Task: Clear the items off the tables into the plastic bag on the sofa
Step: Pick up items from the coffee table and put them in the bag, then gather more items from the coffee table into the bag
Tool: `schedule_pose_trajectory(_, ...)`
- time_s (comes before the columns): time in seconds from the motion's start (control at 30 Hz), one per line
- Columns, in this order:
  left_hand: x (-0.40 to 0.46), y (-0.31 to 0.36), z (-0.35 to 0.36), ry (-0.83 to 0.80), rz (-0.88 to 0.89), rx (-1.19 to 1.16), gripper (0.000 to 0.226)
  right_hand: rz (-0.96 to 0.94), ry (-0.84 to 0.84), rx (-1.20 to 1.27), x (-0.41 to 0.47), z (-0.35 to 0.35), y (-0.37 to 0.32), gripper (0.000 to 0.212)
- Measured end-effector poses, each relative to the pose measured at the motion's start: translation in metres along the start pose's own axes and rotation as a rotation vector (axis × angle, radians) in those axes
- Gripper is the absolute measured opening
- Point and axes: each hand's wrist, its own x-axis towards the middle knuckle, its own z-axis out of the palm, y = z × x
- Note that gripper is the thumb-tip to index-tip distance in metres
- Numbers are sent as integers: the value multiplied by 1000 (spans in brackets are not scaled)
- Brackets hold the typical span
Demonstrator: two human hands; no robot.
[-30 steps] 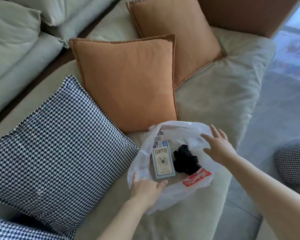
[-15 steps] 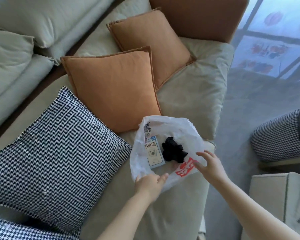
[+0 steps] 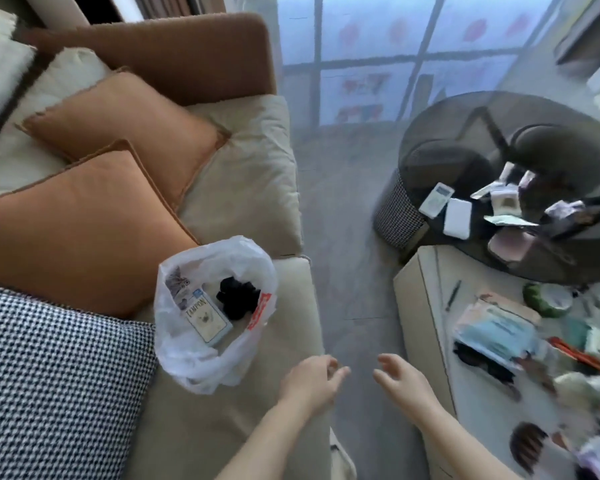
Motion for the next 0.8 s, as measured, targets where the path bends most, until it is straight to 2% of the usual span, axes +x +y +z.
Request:
schedule_pose_trajectory(0.3,-50,93,123,-96,121,127,37,99,70,210,-90,-31,152,31)
schedule_pose_trajectory(0.5,-88,156,205,-165,180,188,30,254,168,347,-164,-53,255,33)
schedule_pose_trajectory(0.8,-64,207,312,-317,188,282,28,528,286,551,-194,-51,399,31)
